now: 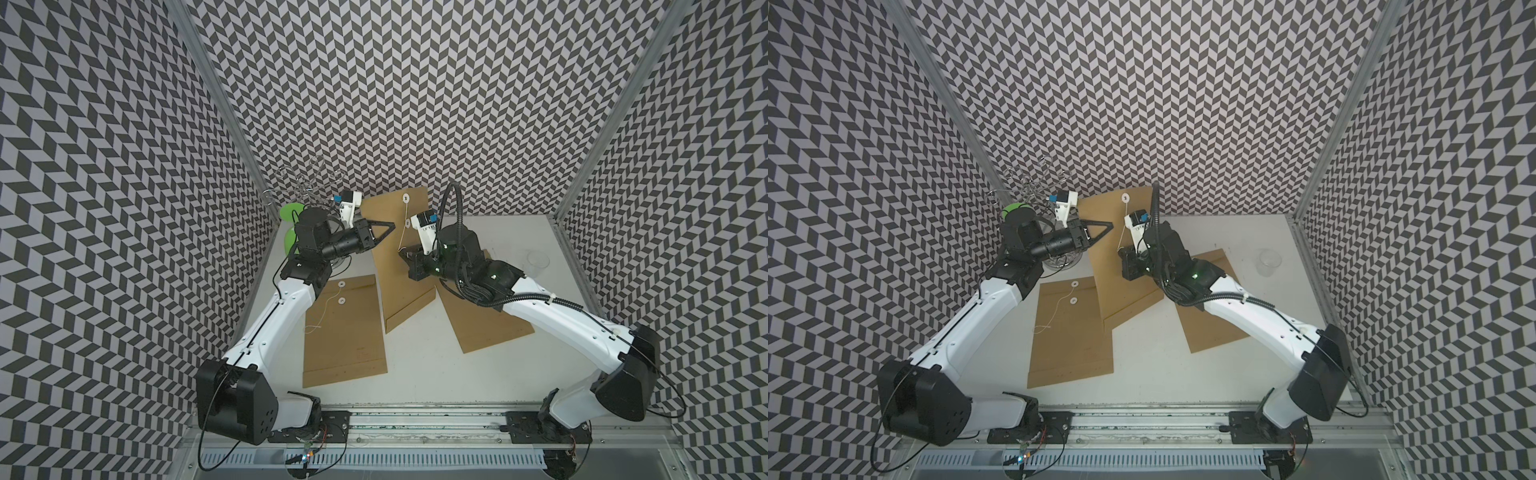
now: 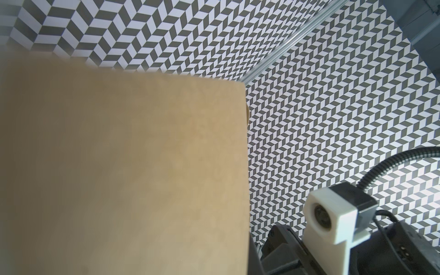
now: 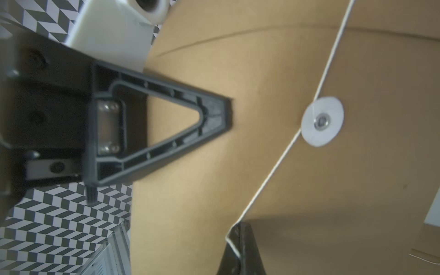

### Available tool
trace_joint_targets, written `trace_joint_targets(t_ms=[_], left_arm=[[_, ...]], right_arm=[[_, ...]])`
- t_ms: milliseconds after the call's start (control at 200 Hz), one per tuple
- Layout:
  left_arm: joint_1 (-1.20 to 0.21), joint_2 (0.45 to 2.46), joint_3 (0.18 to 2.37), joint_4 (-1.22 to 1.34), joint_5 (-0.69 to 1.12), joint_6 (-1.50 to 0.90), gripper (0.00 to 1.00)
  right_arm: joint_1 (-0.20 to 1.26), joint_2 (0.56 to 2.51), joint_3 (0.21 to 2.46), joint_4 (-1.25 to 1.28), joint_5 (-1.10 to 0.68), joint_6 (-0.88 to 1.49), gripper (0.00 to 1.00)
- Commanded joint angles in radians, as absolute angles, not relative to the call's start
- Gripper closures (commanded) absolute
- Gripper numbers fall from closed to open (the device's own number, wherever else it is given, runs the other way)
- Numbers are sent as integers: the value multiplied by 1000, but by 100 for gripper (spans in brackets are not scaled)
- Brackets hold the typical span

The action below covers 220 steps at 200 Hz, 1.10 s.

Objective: Close the mouth of the file bag
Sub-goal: Close the file bag.

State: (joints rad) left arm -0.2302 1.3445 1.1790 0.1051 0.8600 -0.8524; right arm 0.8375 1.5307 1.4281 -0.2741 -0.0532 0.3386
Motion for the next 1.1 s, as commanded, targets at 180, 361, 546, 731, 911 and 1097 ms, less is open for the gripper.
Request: trace_joint_targets(t_ms=[180,361,546,731,911,1097], left_arm=[[-222,1340,1223,149,891,-834,100],[-218,1331,1241,140,906,-831,100],[-215,1320,1256,145,937,-837,100],[-215,1309,1254,161,979,-847,100],[-215,1295,1232,200,1025,-874,100],[-215,1282,1207,238,1056,-904,100]], right_arm=[[837,1500,1414,-213,-74,350,100],[818,1497,1378,-207,-88,351,100],[781,1492,1336,-182,-122,362,100],[727,1506,1330,-170,-148,359,100],[662,1524,1353,-191,-145,329,100],[616,1531,1385,-215,-93,294,100]])
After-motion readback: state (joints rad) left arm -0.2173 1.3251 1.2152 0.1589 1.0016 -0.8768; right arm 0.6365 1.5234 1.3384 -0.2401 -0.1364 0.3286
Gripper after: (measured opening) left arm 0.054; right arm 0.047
